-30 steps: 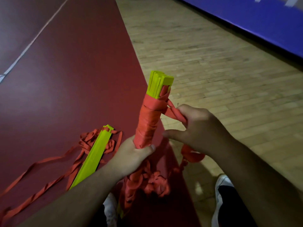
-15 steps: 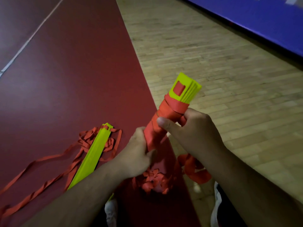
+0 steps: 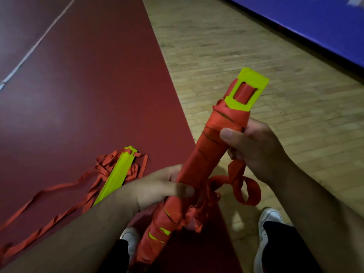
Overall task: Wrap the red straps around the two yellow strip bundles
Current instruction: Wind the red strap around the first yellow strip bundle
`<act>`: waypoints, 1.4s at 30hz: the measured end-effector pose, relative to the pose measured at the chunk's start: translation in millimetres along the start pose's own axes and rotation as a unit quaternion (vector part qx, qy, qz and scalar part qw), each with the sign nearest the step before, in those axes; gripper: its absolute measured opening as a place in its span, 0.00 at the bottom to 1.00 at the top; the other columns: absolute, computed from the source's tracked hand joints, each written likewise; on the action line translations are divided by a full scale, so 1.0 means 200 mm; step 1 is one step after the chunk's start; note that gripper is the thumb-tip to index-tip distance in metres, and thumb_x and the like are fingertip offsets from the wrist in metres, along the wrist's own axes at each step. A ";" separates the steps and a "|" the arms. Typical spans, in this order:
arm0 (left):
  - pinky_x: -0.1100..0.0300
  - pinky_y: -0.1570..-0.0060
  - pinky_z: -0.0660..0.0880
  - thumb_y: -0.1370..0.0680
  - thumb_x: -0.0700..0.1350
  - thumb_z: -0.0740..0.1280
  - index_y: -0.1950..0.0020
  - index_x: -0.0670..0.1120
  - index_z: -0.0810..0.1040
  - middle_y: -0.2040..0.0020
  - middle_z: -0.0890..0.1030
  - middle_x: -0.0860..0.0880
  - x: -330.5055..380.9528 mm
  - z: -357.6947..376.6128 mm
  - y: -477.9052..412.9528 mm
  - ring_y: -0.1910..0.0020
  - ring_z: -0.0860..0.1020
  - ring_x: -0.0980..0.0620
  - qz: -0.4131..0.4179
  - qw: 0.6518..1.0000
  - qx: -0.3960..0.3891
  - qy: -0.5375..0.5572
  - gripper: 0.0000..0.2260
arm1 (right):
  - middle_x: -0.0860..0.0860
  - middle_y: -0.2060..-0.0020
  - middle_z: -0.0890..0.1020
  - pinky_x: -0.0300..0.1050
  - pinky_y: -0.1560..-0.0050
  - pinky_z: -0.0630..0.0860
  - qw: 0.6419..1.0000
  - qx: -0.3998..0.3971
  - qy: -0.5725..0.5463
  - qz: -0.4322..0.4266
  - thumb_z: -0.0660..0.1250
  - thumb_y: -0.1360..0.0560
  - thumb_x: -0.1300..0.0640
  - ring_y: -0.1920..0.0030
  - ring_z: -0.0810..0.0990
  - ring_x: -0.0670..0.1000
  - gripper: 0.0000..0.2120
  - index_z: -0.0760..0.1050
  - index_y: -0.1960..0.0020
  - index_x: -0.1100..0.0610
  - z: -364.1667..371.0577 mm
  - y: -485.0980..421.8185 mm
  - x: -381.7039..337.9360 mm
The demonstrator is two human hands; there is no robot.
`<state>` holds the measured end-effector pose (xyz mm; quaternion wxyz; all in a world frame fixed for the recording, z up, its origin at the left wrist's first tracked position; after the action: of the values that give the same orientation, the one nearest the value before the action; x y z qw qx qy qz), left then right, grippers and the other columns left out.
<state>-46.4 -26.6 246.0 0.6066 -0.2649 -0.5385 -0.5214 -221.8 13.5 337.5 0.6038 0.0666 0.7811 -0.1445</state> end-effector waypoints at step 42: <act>0.49 0.53 0.81 0.33 0.49 0.76 0.48 0.42 0.79 0.56 0.83 0.40 0.08 -0.13 -0.02 0.55 0.84 0.43 0.072 0.972 0.197 -0.105 0.18 | 0.50 0.65 0.86 0.46 0.65 0.79 0.989 -0.073 0.060 0.116 0.68 0.23 0.59 0.67 0.83 0.49 0.07 0.80 0.48 0.48 0.02 -0.04 0.11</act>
<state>-42.6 -56.5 251.8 0.6232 -0.2313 -0.6708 -0.3289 -227.4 3.0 316.2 0.5716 0.1212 0.8115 -0.0123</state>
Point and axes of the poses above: each hand's wrist, its own y-axis away from the middle knuckle, its own z-axis out of the palm, x = y × z, the point moved 6 cm from there along -y, towards the middle knuckle
